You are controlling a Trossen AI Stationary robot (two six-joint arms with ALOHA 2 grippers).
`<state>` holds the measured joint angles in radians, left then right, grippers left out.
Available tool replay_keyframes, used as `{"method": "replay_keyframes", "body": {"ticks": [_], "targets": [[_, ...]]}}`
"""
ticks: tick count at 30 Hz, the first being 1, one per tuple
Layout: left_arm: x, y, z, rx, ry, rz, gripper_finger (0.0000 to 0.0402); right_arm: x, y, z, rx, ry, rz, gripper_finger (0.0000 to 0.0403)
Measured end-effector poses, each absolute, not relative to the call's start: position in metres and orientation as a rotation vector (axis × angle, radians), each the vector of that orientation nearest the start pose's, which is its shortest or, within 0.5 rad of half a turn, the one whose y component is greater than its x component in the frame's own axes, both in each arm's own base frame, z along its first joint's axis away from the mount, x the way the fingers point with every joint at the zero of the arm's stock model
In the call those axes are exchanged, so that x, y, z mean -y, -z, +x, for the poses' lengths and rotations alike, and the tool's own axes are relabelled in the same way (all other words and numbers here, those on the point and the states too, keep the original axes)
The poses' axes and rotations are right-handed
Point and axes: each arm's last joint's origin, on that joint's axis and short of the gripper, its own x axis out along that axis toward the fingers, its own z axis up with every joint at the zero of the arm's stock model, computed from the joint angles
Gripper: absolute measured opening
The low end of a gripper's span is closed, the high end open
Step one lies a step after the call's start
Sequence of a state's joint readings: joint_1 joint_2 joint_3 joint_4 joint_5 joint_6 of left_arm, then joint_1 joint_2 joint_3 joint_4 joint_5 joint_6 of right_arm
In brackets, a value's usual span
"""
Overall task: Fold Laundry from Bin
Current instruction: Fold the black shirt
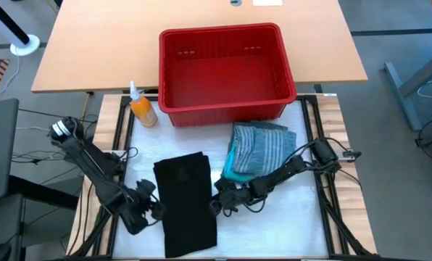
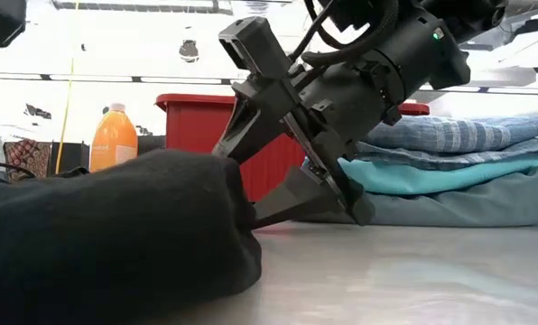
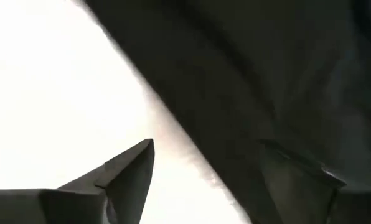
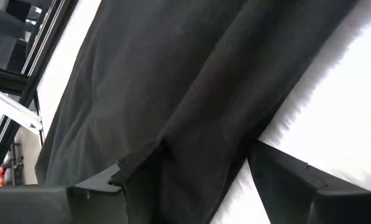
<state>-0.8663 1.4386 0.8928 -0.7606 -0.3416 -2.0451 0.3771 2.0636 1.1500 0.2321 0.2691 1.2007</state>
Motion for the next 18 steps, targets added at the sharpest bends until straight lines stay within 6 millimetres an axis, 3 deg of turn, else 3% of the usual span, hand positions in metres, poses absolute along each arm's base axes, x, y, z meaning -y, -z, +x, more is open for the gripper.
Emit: {"method": "replay_keyframes", "body": {"ticks": [12, 18], "targets": [[0.209, -0.147, 0.186, -0.937, -0.816, -1.083, 0.0289, -0.15, -0.12, 0.388, -0.639, 0.262, 0.933, 0.0265], [0.215, -0.142, 0.189, -0.821, -0.791, -1.117, 0.0288, -0.156, -0.119, 0.385, -0.651, 0.251, 0.925, 0.0265]]}}
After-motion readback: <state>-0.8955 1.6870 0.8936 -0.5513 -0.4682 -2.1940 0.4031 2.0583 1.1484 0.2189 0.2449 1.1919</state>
